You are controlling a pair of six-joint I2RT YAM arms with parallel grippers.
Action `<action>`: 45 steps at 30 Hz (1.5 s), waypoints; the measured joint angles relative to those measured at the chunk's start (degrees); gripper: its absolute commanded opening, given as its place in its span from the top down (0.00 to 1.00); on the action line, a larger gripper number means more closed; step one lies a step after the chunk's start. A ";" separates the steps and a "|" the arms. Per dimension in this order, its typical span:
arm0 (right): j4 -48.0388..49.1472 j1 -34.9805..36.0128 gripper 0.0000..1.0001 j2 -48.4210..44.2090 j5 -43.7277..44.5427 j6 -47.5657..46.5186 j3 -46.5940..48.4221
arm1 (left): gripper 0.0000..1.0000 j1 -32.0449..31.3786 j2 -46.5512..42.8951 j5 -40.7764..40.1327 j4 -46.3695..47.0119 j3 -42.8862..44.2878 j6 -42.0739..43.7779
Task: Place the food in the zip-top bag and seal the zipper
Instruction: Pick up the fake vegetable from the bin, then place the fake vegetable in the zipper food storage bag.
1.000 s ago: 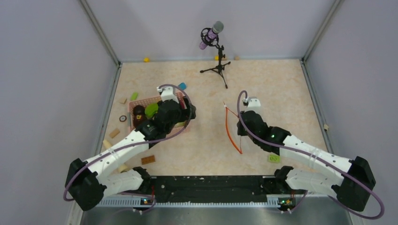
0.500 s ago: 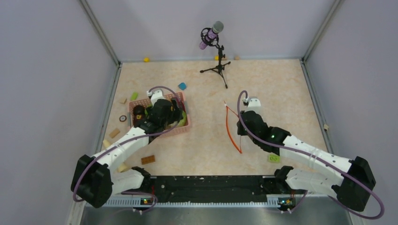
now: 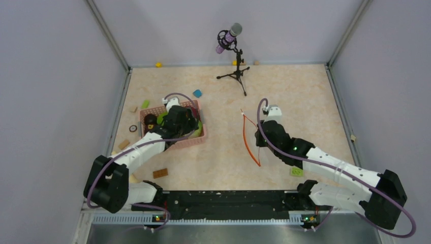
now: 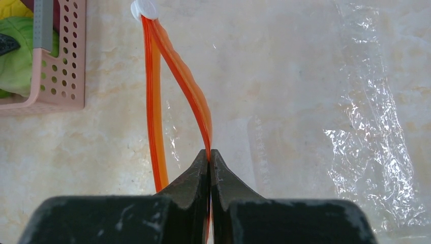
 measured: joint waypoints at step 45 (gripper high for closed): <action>8.70 0.00 1.00 -7.48 1.09 0.20 -9.29 | 1.00 -1.64 -30.75 38.62 24.09 -16.39 -1.79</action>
